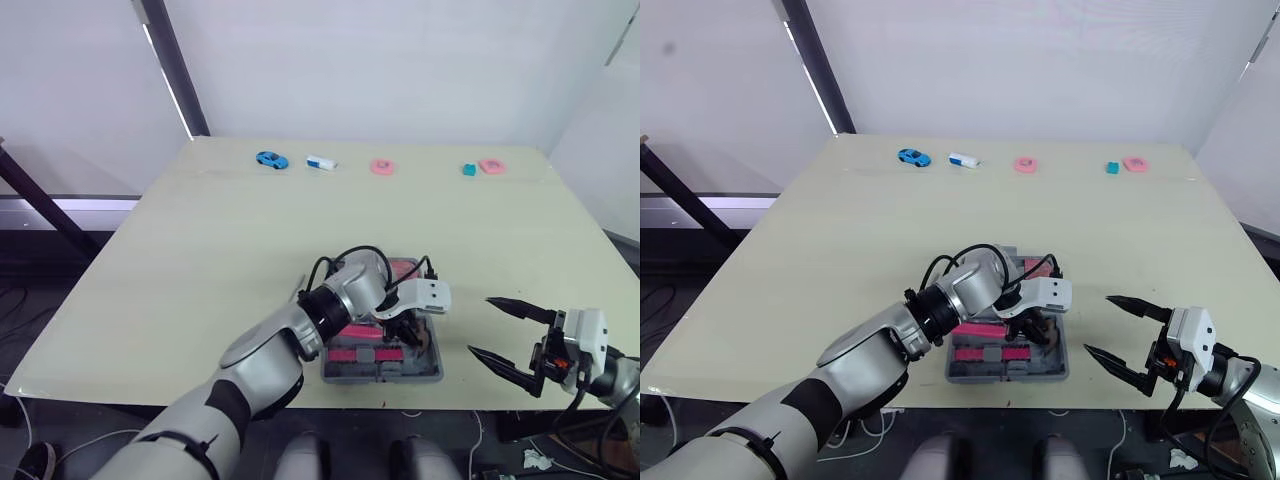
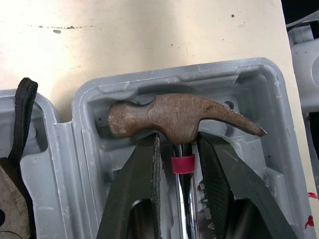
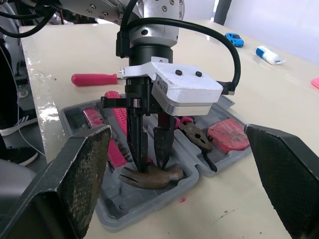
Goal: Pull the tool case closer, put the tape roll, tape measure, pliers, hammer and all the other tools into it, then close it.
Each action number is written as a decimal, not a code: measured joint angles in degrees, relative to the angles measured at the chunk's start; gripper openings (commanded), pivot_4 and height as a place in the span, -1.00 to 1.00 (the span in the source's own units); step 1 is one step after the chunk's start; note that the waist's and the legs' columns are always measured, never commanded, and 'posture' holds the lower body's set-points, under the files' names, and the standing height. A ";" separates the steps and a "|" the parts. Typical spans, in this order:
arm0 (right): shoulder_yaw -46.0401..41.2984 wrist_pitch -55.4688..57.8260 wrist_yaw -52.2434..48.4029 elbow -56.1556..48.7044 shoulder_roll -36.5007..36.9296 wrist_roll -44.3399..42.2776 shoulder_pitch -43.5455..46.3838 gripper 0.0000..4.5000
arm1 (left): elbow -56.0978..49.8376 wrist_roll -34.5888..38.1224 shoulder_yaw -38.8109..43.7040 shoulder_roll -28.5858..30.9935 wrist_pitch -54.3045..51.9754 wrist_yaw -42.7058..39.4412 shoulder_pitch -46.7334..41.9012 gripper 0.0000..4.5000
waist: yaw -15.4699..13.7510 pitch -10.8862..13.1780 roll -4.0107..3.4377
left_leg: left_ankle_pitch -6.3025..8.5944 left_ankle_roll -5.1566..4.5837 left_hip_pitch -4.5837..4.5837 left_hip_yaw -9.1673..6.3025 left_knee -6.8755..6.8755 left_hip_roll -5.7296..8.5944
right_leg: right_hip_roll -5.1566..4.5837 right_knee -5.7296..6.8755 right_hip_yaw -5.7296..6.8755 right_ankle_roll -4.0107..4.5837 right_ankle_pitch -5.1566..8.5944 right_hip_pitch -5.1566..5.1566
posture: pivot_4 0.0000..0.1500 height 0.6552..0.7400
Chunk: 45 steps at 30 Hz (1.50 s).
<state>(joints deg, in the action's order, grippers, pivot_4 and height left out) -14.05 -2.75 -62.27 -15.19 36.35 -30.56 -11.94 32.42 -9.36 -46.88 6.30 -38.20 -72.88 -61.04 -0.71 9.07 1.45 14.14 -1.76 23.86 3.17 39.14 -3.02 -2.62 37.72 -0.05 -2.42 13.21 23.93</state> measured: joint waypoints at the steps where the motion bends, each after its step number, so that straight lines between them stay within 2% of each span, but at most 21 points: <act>1: 0.01 0.01 0.03 0.00 0.00 0.00 0.00 1.00 | -0.01 0.00 0.09 0.08 0.02 -0.09 0.00 -0.45 | 0.00 0.00 0.00 | 0.00 0.00 0.00 0.00 0.00 0.00 | 0.00 0.00 0.00 0.00 0.00 0.00 | 1.00 0.99; 15: 0.26 0.20 0.34 -0.79 0.01 -0.02 0.37 1.00 | -2.44 4.16 9.10 4.03 0.47 -2.45 0.42 -0.45 | 0.01 0.01 -0.01 | 0.00 0.00 0.02 -0.02 0.00 0.00 | 0.00 0.00 0.01 0.00 0.00 0.00 | 1.00 0.99; 28: 0.91 1.19 0.36 -0.87 0.01 -0.01 1.11 1.00 | -1.90 9.07 19.17 8.86 12.97 -1.99 7.79 -0.45 | -0.07 0.01 -0.03 | 0.00 0.00 0.01 0.00 0.00 0.00 | 0.01 0.02 0.01 0.18 -0.11 0.00 | 1.00 0.99; 34: 0.91 1.24 0.41 -1.19 0.01 -0.01 1.10 1.00 | -1.89 9.56 19.78 10.17 18.13 -3.69 10.75 -0.45 | -0.11 0.01 -0.03 | 0.00 0.00 0.00 0.17 0.01 0.00 | 0.01 0.03 0.01 0.16 -0.10 -0.01 | 1.00 0.99; 43: 0.91 1.33 0.49 -1.39 0.01 -0.01 1.09 1.00 | -0.30 8.55 19.18 8.73 22.48 -4.92 12.10 -0.45 | -0.03 0.01 -0.03 | 0.00 0.00 -0.01 0.28 0.01 -0.01 | 0.01 0.04 0.01 0.17 -0.11 -0.01 | 1.00 0.99; 45: 0.91 1.36 0.53 -1.53 0.01 0.00 1.03 1.00 | 0.20 8.31 19.17 8.58 22.53 -4.98 12.10 -0.21 | 0.00 0.01 -0.03 | 0.00 0.00 -0.01 0.28 0.01 -0.01 | 0.02 0.04 0.01 0.17 -0.10 -0.01 | 1.00 0.99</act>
<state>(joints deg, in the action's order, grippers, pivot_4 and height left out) -13.14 -1.39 -61.74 -16.72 36.36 -30.56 -10.91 32.62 -1.05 -27.72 14.88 -15.67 -77.86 -48.94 -0.71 9.08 1.42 14.14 -1.76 23.85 3.45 39.15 -3.04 -2.61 37.76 -0.04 -2.25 13.11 23.92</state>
